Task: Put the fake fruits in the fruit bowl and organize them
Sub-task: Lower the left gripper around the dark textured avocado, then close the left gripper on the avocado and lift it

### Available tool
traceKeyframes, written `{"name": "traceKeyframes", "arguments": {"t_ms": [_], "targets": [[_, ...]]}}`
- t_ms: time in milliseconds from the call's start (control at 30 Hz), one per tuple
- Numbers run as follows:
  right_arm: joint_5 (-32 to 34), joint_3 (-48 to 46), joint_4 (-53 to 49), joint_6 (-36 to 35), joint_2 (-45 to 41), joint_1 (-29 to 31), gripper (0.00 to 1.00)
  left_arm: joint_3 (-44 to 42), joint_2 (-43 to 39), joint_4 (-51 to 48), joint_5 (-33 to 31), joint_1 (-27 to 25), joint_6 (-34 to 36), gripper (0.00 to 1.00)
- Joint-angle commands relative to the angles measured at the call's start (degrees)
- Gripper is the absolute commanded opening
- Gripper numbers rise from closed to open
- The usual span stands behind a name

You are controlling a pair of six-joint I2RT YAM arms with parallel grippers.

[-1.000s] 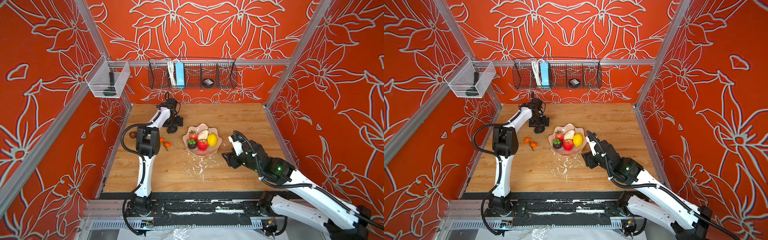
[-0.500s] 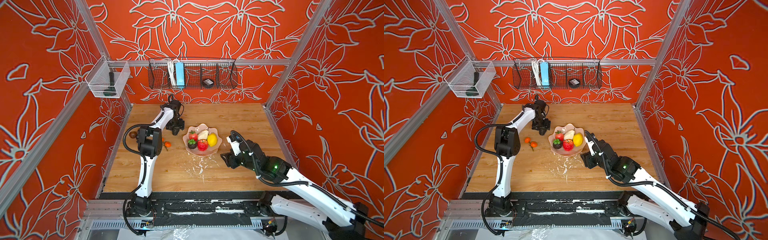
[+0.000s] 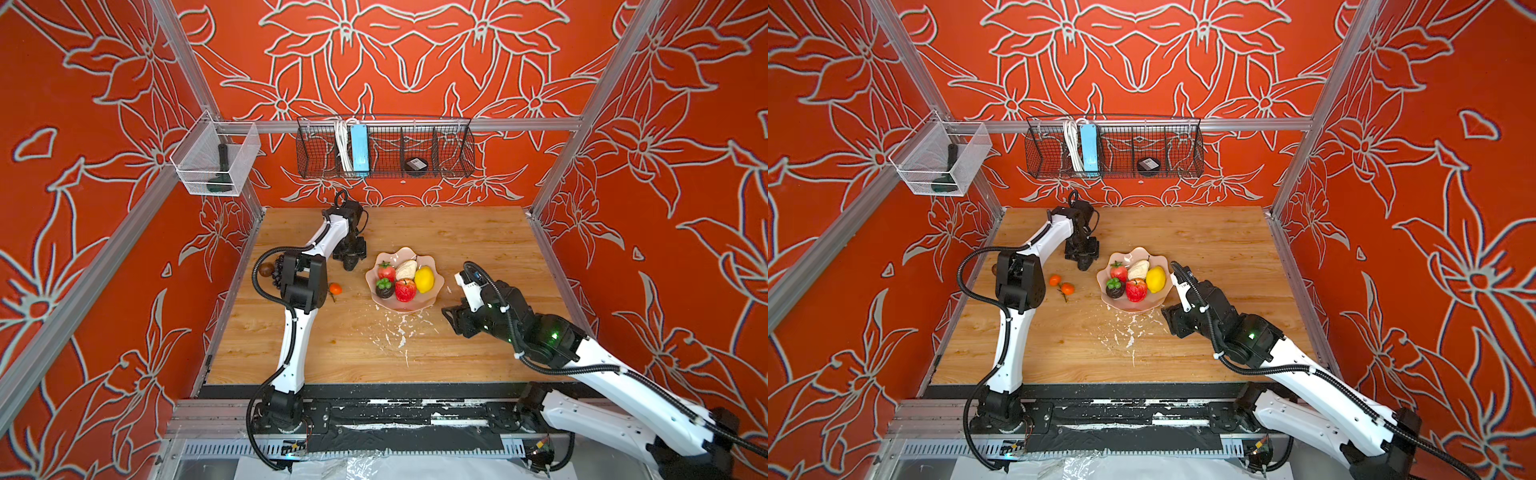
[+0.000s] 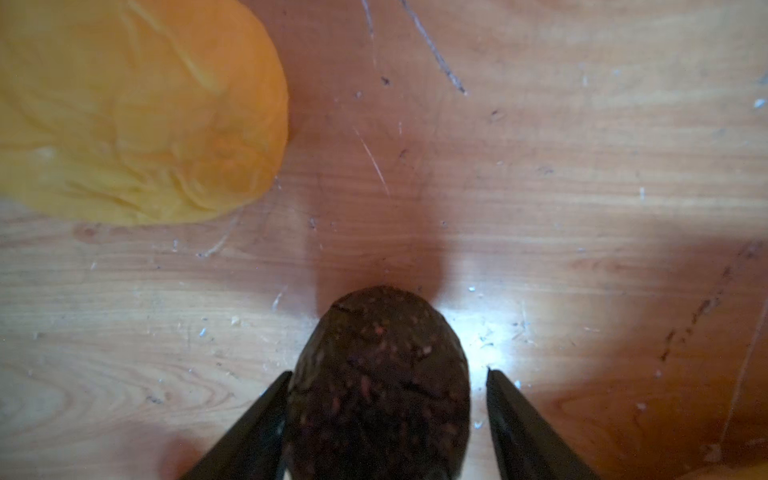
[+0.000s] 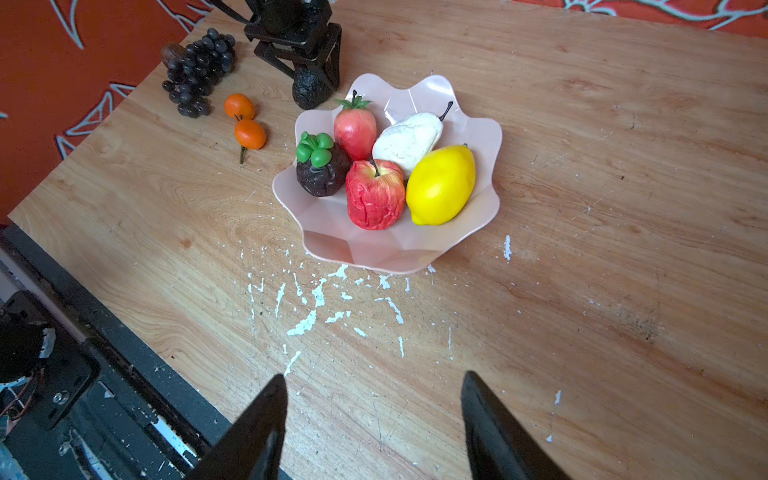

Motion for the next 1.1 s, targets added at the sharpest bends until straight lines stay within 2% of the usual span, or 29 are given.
{"name": "traceKeyframes", "arguments": {"t_ms": [0,333,433,533,833,933,1000,1067], "targets": [[0.1,-0.5,-0.9,1.0,-0.4,0.2,0.67,1.1,0.9,-2.4,-0.1,-0.1,-1.6,0.67],[0.0,0.0,-1.0,1.2,-0.6,0.3,0.67,-7.2,-4.7,3.1,1.4,0.2,-5.7,0.52],[0.0,0.1,-1.2,1.3,-0.7,0.3,0.67,-9.9,-7.1,4.2,4.0,1.0,-8.2,0.5],[-0.2,0.4,-1.0,1.5,-0.7,0.2,0.67,-16.0,-13.0,7.2,7.1,2.6,-12.5,0.49],[-6.2,0.5,8.1,4.1,1.5,0.3,0.66,-46.8,-40.5,31.3,18.0,3.8,-32.7,0.49],[-8.5,1.4,10.4,4.8,3.0,0.3,0.65,-57.4,-48.8,41.9,24.8,3.7,-42.4,0.48],[-10.1,1.4,12.4,6.0,3.4,0.4,0.64,-65.1,-53.7,52.0,29.5,2.2,-51.2,0.47],[-11.2,0.3,15.5,7.1,3.5,0.6,0.63,-68.8,-57.3,55.7,29.7,-0.8,-56.1,0.46]]}}
